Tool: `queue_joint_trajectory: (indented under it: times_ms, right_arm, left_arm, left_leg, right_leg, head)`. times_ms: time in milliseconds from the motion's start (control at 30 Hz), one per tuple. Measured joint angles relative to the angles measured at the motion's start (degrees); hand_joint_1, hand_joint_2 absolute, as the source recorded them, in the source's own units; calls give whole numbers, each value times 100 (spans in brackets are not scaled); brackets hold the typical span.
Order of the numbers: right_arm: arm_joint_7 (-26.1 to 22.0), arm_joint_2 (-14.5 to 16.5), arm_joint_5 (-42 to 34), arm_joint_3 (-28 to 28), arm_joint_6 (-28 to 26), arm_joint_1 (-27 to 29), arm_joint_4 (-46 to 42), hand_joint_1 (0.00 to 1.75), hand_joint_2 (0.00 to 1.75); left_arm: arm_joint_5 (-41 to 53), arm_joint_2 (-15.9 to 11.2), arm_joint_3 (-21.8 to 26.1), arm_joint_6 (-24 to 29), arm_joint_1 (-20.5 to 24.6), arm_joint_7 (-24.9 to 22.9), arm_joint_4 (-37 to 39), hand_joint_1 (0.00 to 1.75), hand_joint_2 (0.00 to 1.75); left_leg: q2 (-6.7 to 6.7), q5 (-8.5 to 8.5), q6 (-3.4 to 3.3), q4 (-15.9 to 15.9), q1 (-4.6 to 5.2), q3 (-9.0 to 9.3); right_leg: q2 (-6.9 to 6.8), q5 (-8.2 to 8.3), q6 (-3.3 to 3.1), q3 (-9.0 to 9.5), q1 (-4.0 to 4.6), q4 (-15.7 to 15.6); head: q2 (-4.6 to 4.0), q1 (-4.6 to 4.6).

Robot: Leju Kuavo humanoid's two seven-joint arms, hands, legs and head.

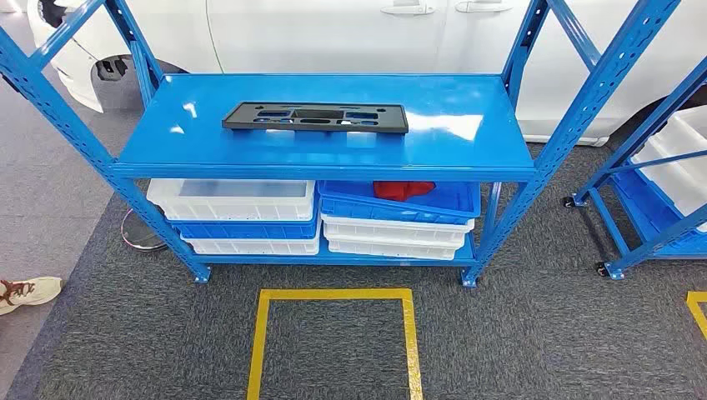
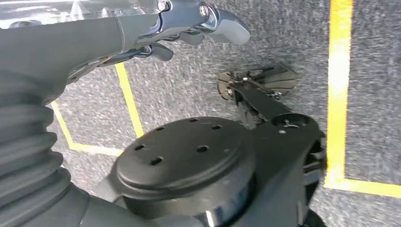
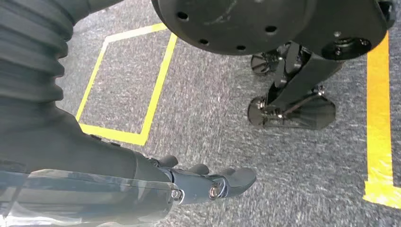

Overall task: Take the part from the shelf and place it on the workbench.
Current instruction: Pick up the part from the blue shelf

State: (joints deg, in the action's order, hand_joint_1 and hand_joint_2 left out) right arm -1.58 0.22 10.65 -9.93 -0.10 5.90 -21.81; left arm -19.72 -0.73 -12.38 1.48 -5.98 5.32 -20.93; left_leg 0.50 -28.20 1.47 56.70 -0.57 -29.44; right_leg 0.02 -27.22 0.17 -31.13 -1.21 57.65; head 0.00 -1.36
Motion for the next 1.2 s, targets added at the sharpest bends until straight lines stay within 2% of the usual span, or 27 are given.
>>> queue_joint_trajectory:
  times_ms: [167,400,600,667,733,800,833,867,900,933,967,1000,1033,1067,1100,1133,1200]
  right_arm:
    - [-140,30,264,-245,14,-95,50,0,0]
    - [-666,138,701,-677,248,-394,81,0,0]
    - [-1128,230,622,-672,535,-675,-316,0,0]
    - [-1225,240,489,-603,630,-814,-565,0,0]
    - [-1283,244,336,-511,714,-965,-843,0,87]
    - [-1333,242,179,-411,788,-1112,-1147,0,87]
    - [-1357,239,107,-359,813,-1180,-1296,0,44]
    - [-1381,235,40,-305,831,-1237,-1447,0,0]
    - [-1401,231,-15,-250,839,-1287,-1599,0,0]
    - [-1423,225,-57,-189,836,-1329,-1758,0,0]
    - [-1444,214,-90,-129,827,-1369,-1926,0,0]
    - [-1469,197,-111,-69,808,-1418,-2099,0,0]
    - [-1495,173,-124,-13,775,-1482,-2270,0,0]
    - [-1520,143,-130,42,729,-1560,-2442,0,0]
    - [-1546,112,-126,98,668,-1654,-2605,0,0]
    - [-1571,82,-116,154,597,-1746,-2764,0,0]
    - [-1629,30,-80,269,431,-1896,-3070,0,0]
  left_arm:
    - [-497,-35,-303,57,66,154,66,0,0]
    - [-1570,-109,-1001,139,227,489,245,0,0]
    - [-2375,-189,-1547,201,346,727,388,0,0]
    - [-2616,-211,-1689,220,378,796,422,0,0]
    - [-2830,-225,-1807,245,407,857,449,0,0]
    - [-3035,-231,-1927,271,435,923,472,0,0]
    - [-3133,-231,-1985,280,449,951,483,0,0]
    - [-3233,-231,-2038,290,458,981,497,0,0]
    - [-3329,-231,-2091,301,467,1006,516,0,0]
    - [-3425,-231,-2145,315,474,1028,538,0,0]
    - [-3519,-232,-2195,331,478,1049,559,0,0]
    - [-3611,-232,-2249,348,483,1065,579,0,0]
    - [-3699,-232,-2299,367,490,1079,594,0,0]
    - [-3785,-231,-2348,385,498,1092,605,0,0]
    - [-3868,-231,-2400,402,513,1104,618,0,0]
    - [-3950,-232,-2449,422,530,1114,633,0,0]
    - [-4109,-234,-2549,463,565,1126,671,0,0]
  left_leg:
    - [0,0,0,0,0,0]
    - [0,3,-4,0,0,-1]
    - [1,-9,-60,50,19,-24]
    - [0,-13,-93,71,31,-38]
    - [1,19,-153,32,31,-32]
    - [-9,108,-225,-101,6,28]
    - [-14,149,-254,-161,-7,56]
    - [-19,171,-270,-185,-5,66]
    - [-20,175,-282,-184,1,60]
    - [-15,171,-287,-176,10,56]
    - [-9,162,-289,-165,17,58]
    - [0,148,-286,-150,22,63]
    - [9,129,-275,-130,23,73]
    - [16,102,-256,-104,24,75]
    - [21,71,-229,-67,35,69]
    - [22,47,-201,-36,43,56]
    - [23,21,-140,-7,57,28]
  right_leg:
    - [0,0,0,0,0,0]
    - [0,2,4,1,0,0]
    - [-2,23,44,1,-22,-9]
    - [-2,33,77,1,-32,-15]
    - [-4,55,136,17,-35,-55]
    - [-6,-22,175,-25,-30,42]
    - [-6,-146,181,-126,-25,254]
    - [-5,-318,178,-292,-26,591]
    - [-5,-491,179,-498,-24,998]
    - [-5,-594,184,-684,-23,1347]
    - [-5,-593,187,-797,-23,1534]
    - [-5,-474,185,-805,-23,1493]
    - [-6,-259,176,-702,-23,1218]
    - [-5,-31,157,-533,-22,799]
    - [-5,128,135,-372,-10,417]
    - [-2,216,110,-266,1,153]
    - [4,210,61,-220,31,18]
  head:
    - [-1,-1]
    - [-1,0]
    - [-1,-3]
    - [-1,-3]
    - [0,-4]
    - [-1,5]
    - [-1,12]
    - [-2,18]
    - [-1,19]
    - [-1,19]
    - [-1,19]
    - [0,18]
    - [0,20]
    - [-1,20]
    - [-1,20]
    - [-1,18]
    - [-1,14]
